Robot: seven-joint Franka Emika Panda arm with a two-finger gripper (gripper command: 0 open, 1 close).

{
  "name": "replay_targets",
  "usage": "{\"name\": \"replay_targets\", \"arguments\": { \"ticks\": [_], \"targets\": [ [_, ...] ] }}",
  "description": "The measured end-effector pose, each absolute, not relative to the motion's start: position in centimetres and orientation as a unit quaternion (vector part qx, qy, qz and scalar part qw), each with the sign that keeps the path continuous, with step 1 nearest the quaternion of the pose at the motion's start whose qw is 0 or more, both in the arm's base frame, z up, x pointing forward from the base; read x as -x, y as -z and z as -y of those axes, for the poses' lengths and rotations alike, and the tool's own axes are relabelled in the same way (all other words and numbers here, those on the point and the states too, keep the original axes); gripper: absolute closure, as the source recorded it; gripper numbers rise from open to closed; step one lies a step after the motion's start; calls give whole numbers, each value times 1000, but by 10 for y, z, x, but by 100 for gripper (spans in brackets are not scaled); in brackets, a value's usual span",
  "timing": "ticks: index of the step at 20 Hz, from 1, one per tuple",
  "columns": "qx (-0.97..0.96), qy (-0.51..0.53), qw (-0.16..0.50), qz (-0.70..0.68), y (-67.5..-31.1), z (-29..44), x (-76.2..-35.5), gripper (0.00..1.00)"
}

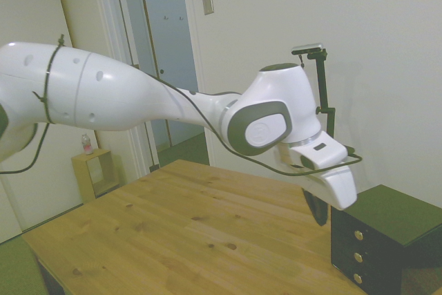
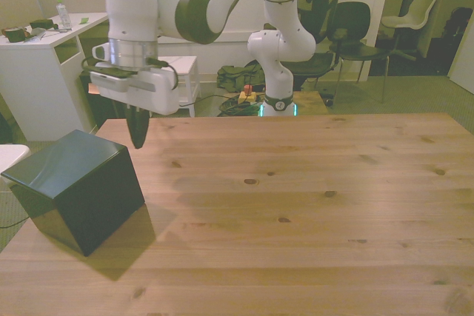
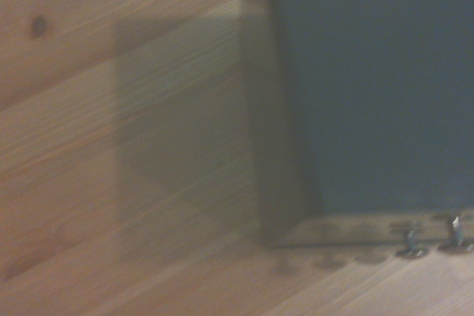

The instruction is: Close the top drawer

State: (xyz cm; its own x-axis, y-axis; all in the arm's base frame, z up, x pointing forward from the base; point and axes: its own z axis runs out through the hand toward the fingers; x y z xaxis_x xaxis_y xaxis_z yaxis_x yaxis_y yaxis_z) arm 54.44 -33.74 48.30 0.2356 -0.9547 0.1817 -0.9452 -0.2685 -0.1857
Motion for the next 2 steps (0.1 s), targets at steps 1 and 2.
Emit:
{"name": "replay_targets", "arguments": {
  "ticks": [1, 2],
  "targets": [
    [786, 129, 25, -605, -489, 326, -536, 100],
    [783, 130, 32, -607, -497, 316, -526, 100]
  ]
}}
